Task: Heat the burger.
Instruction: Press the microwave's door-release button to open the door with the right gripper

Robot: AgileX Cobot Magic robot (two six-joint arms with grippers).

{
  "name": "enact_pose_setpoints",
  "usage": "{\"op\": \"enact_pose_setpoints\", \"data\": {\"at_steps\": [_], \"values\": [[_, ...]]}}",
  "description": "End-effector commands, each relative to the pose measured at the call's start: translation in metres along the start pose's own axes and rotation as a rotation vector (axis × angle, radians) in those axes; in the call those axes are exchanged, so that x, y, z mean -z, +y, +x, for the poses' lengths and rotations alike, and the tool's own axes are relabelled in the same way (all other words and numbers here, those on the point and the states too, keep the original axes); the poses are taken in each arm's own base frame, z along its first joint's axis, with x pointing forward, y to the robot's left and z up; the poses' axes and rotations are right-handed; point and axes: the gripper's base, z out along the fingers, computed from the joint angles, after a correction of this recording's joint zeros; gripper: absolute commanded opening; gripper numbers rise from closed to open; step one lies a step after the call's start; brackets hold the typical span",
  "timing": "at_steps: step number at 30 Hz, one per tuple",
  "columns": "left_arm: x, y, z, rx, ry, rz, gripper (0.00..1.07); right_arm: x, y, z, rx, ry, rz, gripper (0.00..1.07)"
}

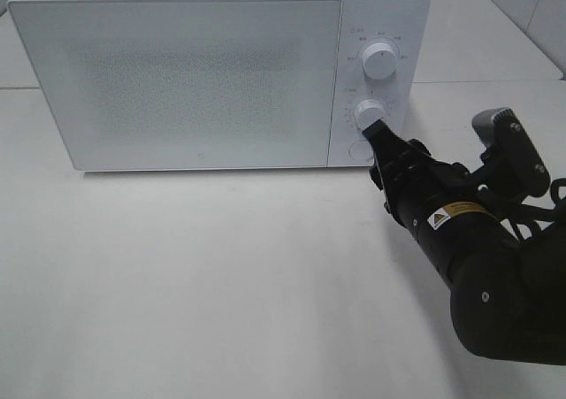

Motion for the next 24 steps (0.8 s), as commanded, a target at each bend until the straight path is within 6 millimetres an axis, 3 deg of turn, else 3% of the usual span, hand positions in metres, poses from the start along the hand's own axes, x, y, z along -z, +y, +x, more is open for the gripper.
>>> {"op": "enact_pose_setpoints", "data": {"at_steps": [1,2,8,13,24], "values": [[0.0022,-0.0007,0.0014,0.006,-0.025,0.0,1.0,-0.0004,0.0036,0.0002,-0.253,0.001,-0.014,0.29],[0.0022,-0.0007,0.0014,0.006,-0.025,0.0,1.0,-0.0004,0.0036,0.0002,-0.364,0.001,-0.014,0.23],[0.0022,-0.0007,0.0014,0.006,-0.025,0.0,1.0,-0.0004,0.0032,0.0007,-0.618,0.007,-0.008,0.11],[0.0022,-0.0007,0.0014,0.006,-0.025,0.0,1.0,-0.0009,0.0018,0.001,-0.673,0.012,0.009,0.0],[0.0022,-0.0007,0.0014,0.006,-0.025,0.0,1.0,-0.008,-0.0036,0.0015,-0.672,-0.016,0.062,0.0]]}}
